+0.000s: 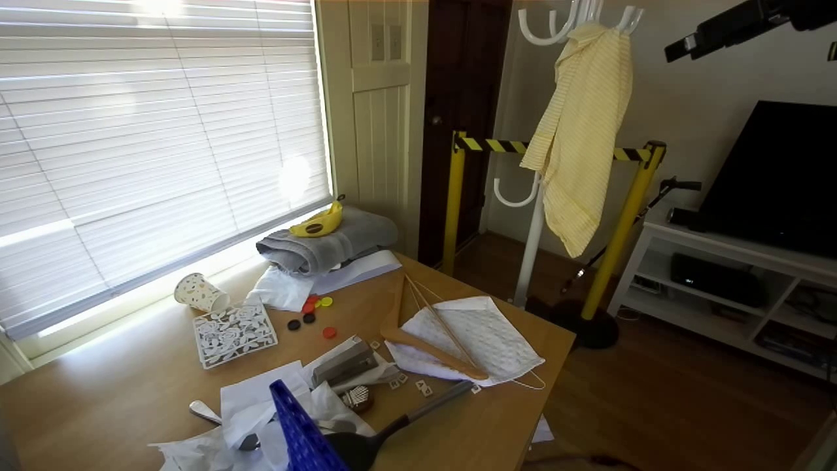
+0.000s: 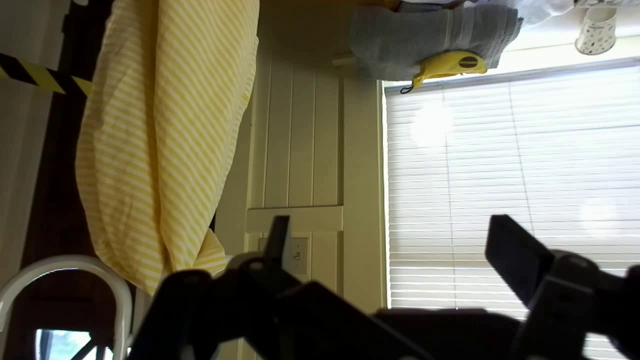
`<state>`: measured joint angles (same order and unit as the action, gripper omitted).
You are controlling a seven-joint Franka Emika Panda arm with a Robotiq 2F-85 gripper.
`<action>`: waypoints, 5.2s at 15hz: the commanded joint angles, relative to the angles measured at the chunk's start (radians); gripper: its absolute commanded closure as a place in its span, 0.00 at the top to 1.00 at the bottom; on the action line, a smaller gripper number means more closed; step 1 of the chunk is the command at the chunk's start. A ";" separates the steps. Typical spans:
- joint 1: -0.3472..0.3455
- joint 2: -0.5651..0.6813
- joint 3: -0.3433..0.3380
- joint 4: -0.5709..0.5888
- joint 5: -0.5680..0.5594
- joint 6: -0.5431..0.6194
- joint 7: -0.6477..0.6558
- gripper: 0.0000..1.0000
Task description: Unhang the yellow towel from the stand and put it on the table.
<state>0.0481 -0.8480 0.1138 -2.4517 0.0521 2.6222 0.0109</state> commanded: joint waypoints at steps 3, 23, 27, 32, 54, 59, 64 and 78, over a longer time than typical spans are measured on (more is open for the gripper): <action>0.009 0.002 -0.007 0.003 -0.014 -0.002 0.010 1.00; -0.186 0.234 -0.030 0.433 -0.118 -0.095 0.034 1.00; -0.139 0.373 -0.102 0.657 -0.045 -0.273 0.053 1.00; -0.113 0.527 -0.176 0.913 0.072 -0.462 0.117 1.00; -0.141 0.756 -0.235 1.165 0.091 -0.639 0.096 1.00; -0.144 0.829 -0.234 1.177 0.194 -0.580 0.014 1.00; -0.147 0.808 -0.226 1.127 0.154 -0.568 0.042 1.00; -0.131 0.948 -0.207 1.176 0.171 -0.497 0.020 1.00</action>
<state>-0.0853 0.0618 -0.0983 -1.3224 0.2081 2.1529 0.0503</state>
